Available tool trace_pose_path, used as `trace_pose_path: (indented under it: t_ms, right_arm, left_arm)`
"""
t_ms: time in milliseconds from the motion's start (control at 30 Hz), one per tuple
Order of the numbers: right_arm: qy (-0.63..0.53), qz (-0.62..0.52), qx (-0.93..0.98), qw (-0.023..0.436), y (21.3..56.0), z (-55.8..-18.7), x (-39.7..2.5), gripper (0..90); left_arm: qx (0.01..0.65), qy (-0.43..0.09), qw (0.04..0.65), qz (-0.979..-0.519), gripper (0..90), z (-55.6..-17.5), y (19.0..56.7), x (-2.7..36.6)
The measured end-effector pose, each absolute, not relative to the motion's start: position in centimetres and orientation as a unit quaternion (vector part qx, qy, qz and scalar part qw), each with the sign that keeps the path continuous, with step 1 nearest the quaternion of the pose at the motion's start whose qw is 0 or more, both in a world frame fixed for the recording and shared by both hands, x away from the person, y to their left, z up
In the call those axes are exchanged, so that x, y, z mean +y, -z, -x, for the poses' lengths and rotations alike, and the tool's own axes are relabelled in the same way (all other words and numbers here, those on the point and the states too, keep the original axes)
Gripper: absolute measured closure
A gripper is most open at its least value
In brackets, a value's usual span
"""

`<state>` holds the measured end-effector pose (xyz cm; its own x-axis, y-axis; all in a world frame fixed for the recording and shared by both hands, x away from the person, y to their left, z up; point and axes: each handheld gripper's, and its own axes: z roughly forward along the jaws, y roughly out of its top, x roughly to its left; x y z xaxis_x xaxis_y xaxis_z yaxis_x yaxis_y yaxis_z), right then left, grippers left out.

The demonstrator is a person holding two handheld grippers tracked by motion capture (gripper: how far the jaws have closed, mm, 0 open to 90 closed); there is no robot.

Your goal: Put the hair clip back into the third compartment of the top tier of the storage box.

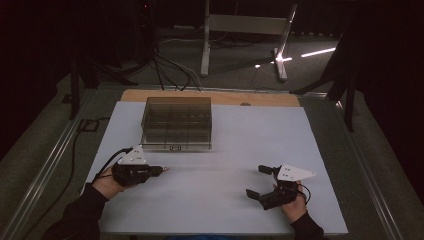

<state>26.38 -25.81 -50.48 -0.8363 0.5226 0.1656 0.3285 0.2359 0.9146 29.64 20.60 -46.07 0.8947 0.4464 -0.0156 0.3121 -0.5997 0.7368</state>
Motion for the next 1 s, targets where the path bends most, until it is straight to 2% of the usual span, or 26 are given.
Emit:
trace_pose_path:
  t_ms: [1000]
  right_arm:
    - [-0.552,-0.271,0.783,0.089,50.5,-26.3,-25.8,0.0]
  left_arm:
    - [0.187,-0.077,0.408,-0.890,87.3,-31.2,43.6,17.8]
